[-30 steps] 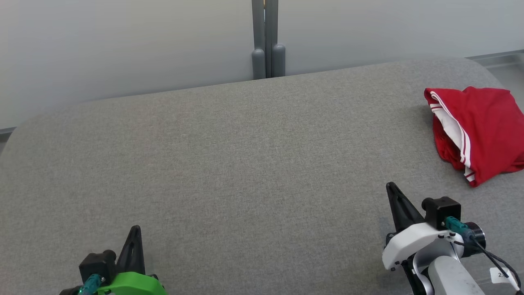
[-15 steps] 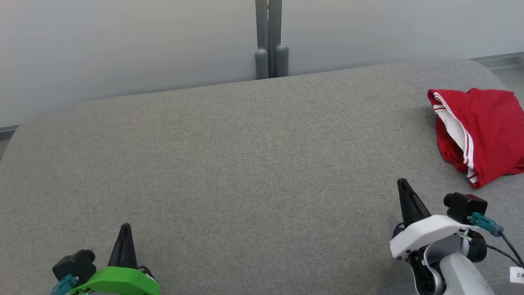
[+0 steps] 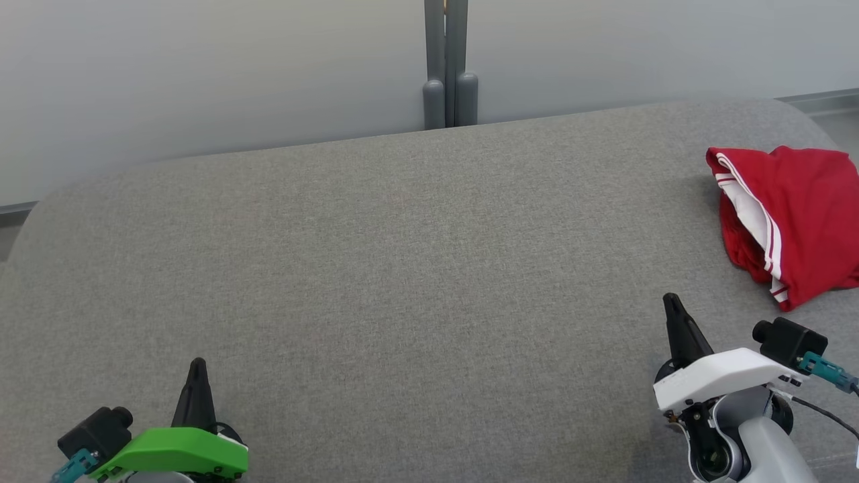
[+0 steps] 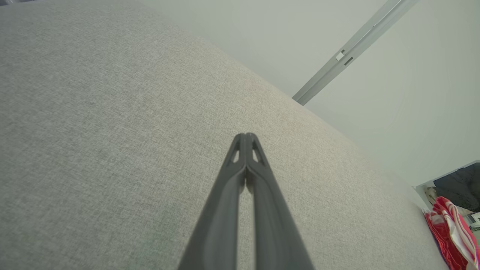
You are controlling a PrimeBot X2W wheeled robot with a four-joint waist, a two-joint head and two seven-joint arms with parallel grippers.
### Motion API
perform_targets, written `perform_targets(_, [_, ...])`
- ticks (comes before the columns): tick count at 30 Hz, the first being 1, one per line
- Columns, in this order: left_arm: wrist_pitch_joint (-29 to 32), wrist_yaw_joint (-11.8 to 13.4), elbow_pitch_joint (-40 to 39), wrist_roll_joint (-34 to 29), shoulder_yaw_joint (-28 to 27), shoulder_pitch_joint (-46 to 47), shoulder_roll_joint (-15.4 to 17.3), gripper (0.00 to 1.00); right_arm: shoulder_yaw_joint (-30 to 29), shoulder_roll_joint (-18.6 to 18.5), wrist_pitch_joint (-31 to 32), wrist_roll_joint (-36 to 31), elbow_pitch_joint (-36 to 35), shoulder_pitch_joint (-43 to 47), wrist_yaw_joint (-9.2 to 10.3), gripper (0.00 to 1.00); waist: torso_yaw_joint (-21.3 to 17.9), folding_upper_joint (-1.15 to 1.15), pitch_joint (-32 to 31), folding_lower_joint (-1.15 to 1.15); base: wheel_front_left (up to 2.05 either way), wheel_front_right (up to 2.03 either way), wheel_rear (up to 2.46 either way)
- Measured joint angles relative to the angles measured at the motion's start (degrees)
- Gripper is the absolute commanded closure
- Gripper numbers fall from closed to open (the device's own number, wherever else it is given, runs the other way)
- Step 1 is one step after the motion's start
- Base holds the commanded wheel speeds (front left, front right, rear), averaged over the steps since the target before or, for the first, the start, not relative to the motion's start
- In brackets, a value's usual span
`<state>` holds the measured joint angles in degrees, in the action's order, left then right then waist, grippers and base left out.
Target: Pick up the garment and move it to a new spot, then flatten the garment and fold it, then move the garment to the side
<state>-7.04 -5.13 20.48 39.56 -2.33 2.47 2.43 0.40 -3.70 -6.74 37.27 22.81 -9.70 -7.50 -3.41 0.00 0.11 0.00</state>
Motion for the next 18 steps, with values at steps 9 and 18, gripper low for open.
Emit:
perform_targets(9, [1.9, -0.4, -0.8, 7.2, -0.7, 0.5, 0.0, 1.00, -0.9, 0.2, 1.8, 7.5, -1.0, 0.1, 0.01, 1.00, 0.3, 0.00, 0.0, 0.00, 0.00, 0.00, 0.00])
perform_targets(18, [3.5, -0.7, -1.6, 13.8, -1.3, 0.8, 0.0, 1.00, -1.7, 0.3, 3.5, 14.3, -2.0, 0.3, 0.01, 1.00, 0.7, 0.00, 0.0, 0.00, 0.00, 0.00, 0.00])
